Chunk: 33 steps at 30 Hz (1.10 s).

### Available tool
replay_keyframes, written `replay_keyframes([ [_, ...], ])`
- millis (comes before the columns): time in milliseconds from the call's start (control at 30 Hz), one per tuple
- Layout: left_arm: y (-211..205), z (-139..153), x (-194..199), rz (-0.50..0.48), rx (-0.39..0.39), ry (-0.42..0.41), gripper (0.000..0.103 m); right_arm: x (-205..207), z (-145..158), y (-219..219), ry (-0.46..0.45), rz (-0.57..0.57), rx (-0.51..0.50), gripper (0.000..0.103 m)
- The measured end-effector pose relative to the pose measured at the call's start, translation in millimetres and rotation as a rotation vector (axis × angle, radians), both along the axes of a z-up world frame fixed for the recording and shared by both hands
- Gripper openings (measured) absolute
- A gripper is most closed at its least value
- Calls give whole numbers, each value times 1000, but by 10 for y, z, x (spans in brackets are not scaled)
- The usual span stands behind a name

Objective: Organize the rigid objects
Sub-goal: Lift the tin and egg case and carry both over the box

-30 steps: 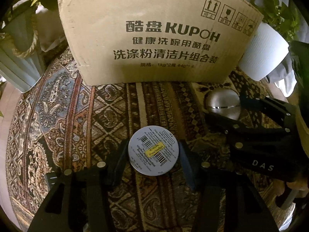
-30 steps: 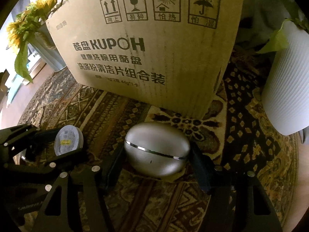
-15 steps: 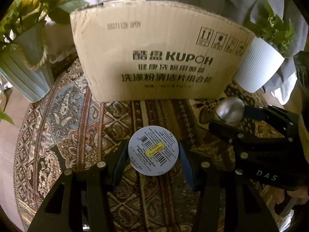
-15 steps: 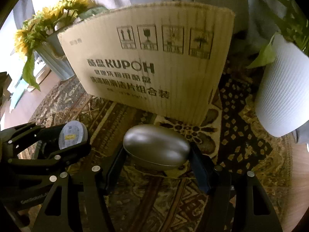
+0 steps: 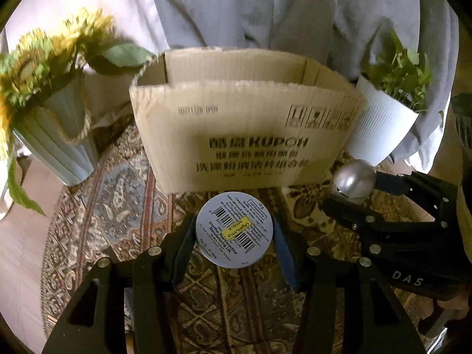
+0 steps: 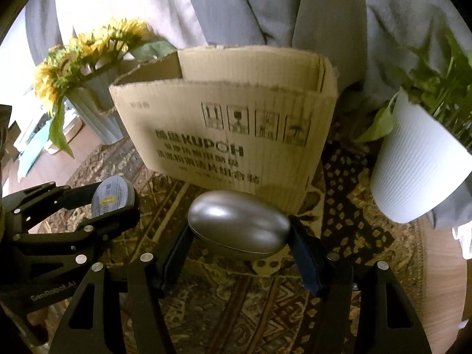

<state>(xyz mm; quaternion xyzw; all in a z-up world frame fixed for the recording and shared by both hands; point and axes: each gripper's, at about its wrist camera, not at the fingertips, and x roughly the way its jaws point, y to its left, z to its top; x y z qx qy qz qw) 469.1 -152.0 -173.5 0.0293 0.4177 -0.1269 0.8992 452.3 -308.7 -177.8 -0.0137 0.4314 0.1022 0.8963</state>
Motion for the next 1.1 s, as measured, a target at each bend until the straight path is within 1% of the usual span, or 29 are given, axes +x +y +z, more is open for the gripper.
replay_keyframes([
  [267, -21, 280, -48, -10, 5, -85, 51, -44, 254, 25, -65, -31, -6, 66],
  [567, -10, 604, -76, -16, 41, -201, 51, -72, 522, 9, -138, -56, -1, 66],
  [867, 26, 871, -2, -13, 36, -280, 51, -26, 798, 16, -212, -67, 11, 66],
  [1100, 89, 1046, 79, -3, 23, -324, 51, 51, 998, 43, -267, -71, 22, 66],
])
